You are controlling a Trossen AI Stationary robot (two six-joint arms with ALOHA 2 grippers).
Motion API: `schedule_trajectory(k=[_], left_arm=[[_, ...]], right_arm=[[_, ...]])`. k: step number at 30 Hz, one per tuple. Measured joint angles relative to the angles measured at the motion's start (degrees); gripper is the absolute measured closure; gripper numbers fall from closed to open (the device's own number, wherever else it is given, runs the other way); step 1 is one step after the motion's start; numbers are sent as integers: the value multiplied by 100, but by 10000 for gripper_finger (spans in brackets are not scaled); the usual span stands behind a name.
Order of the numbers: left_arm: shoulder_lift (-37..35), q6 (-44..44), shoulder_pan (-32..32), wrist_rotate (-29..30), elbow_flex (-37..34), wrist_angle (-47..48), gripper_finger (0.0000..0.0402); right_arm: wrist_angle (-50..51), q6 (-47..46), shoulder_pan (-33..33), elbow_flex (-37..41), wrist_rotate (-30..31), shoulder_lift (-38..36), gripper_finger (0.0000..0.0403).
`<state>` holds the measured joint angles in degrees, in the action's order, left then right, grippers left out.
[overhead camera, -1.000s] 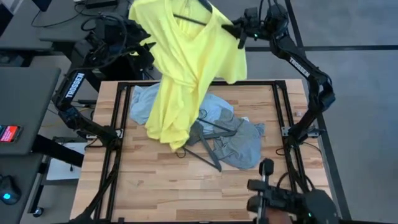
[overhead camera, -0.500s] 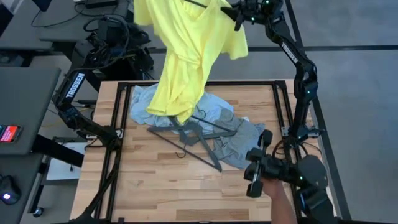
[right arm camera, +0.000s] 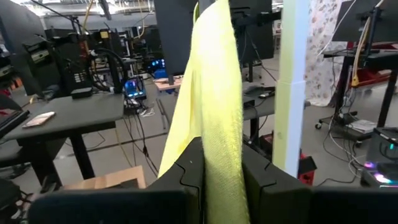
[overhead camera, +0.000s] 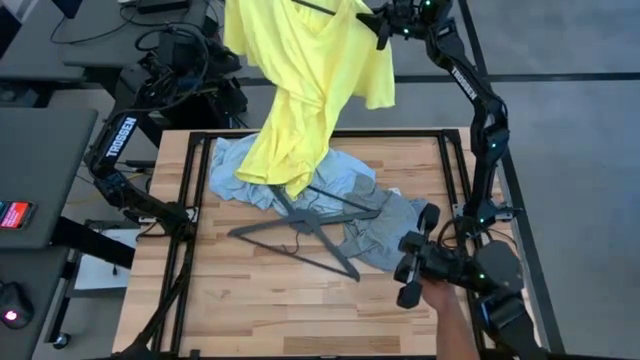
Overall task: Hang clothes
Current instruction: Hang the yellow shirt on the rack
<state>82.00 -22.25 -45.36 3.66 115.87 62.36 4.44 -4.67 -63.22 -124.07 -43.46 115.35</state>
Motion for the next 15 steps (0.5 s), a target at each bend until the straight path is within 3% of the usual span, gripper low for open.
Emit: schedule_trajectory(k=[8,15], left_arm=[[0,37,0,-2,0,-4,257],[0,200,0,-9,0,14,257]], right_arm=[[128,195,87,0,256,9,365],[1009,197,-50,0,822,-11,252]])
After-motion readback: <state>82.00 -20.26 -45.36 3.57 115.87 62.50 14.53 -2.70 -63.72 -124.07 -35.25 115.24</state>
